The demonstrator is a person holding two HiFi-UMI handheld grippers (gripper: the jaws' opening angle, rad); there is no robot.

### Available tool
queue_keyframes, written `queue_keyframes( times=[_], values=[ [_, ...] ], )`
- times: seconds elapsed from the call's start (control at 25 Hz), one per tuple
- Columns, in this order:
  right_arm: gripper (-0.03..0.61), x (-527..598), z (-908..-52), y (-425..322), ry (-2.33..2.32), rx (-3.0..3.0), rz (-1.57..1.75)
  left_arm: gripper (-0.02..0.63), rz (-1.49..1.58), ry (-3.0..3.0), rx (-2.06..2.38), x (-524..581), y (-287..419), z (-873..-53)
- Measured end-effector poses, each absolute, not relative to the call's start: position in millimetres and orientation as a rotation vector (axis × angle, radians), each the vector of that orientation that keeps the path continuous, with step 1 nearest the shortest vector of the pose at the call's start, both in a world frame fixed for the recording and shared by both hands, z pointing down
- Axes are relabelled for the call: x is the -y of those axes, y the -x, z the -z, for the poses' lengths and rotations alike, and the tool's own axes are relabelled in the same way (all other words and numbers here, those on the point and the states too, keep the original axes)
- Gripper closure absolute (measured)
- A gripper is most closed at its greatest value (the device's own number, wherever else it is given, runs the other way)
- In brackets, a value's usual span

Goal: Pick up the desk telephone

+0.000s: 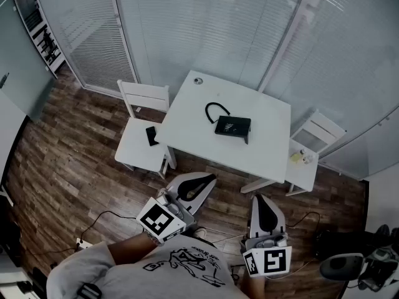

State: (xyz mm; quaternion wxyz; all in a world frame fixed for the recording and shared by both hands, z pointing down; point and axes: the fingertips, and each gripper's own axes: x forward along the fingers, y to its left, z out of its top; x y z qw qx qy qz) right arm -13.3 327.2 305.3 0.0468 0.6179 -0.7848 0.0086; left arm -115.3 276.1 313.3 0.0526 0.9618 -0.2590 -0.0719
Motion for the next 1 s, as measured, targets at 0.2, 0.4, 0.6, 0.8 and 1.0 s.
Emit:
queue_keyframes(
  times=[0.2, 0.4, 0.6, 0.8, 1.0],
  values=[
    [0.572, -323, -301, 30, -1.895, 2.404, -0.003, 0.609, 0.186, -2.924, 0.753, -277, 130, -316],
    [0.572, -319, -302, 51, -1.915, 2.405, -0.011, 0.609, 0.192, -2.914, 0.751, -271, 153, -322],
    [0.572, -313, -312, 63, -1.922, 2.398, -0.049, 0.609, 0.152, -2.900, 0.742, -263, 167, -334],
    [0.572, -297, -316, 60, -1.900, 2.399, -0.051, 0.608, 0.143, -2.892, 0.736, -252, 163, -334],
    [0.572, -274, -321, 40, -1.889, 2.415, -0.051, 0.609, 0.132, -2.897, 0.732, -228, 137, -339]
  ],
)
